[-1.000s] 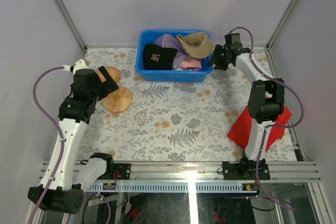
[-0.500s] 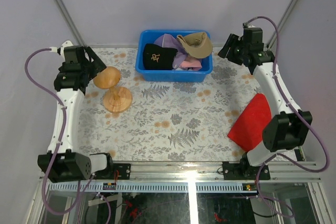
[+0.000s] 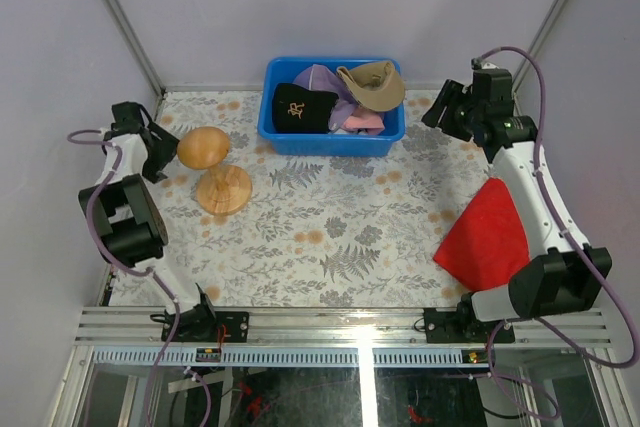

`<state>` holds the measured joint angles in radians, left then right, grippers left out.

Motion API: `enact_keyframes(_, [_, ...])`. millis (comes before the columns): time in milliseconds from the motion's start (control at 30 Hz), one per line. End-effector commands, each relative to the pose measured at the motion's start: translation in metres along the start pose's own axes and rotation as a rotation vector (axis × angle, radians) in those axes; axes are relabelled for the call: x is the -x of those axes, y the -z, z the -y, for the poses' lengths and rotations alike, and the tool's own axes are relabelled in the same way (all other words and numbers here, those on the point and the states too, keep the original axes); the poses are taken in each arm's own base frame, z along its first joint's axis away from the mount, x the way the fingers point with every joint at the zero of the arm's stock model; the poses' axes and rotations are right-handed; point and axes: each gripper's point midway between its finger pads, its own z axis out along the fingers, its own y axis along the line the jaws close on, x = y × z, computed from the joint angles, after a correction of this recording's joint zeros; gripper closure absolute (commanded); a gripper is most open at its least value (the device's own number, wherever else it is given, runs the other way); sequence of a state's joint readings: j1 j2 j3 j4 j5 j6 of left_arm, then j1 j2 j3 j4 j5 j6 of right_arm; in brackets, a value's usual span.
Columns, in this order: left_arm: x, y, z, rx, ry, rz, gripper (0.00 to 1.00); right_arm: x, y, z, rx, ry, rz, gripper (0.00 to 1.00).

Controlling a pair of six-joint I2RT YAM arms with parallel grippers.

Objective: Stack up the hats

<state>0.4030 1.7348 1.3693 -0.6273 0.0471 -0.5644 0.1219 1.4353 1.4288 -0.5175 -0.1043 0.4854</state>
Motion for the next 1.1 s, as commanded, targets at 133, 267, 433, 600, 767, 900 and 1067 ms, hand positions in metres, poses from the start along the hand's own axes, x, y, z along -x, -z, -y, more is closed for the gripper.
enact_keyframes(133, [-0.041,-0.048,0.018,-0.133,0.026,-0.145,0.33,0.012,0.042,0.003,-0.026,0.045,0.093,0.37])
enact_keyframes(267, [-0.061,-0.063,0.007,-0.09,-0.008,-0.196,0.3,0.009,0.047,0.005,-0.028,0.042,0.097,0.37])
enact_keyframes(433, [-0.079,-0.078,0.0,-0.066,-0.003,-0.223,0.29,0.007,0.051,0.005,-0.025,0.04,0.1,0.37])
enact_keyframes(600, [-0.102,-0.094,-0.003,-0.039,-0.012,-0.263,0.28,0.002,0.054,0.007,-0.025,0.043,0.097,0.37])
enact_keyframes(767, [-0.131,-0.102,0.002,-0.035,-0.026,-0.327,0.29,-0.001,0.058,0.011,-0.038,0.059,0.096,0.37])
enact_keyframes(900, [-0.164,-0.089,0.017,-0.055,-0.063,-0.36,0.29,0.0,0.058,0.012,-0.045,0.062,0.102,0.37])
enact_keyframes(1067, [-0.213,-0.062,0.034,-0.098,-0.097,-0.417,0.3,-0.006,0.05,0.013,-0.036,0.063,0.079,0.36])
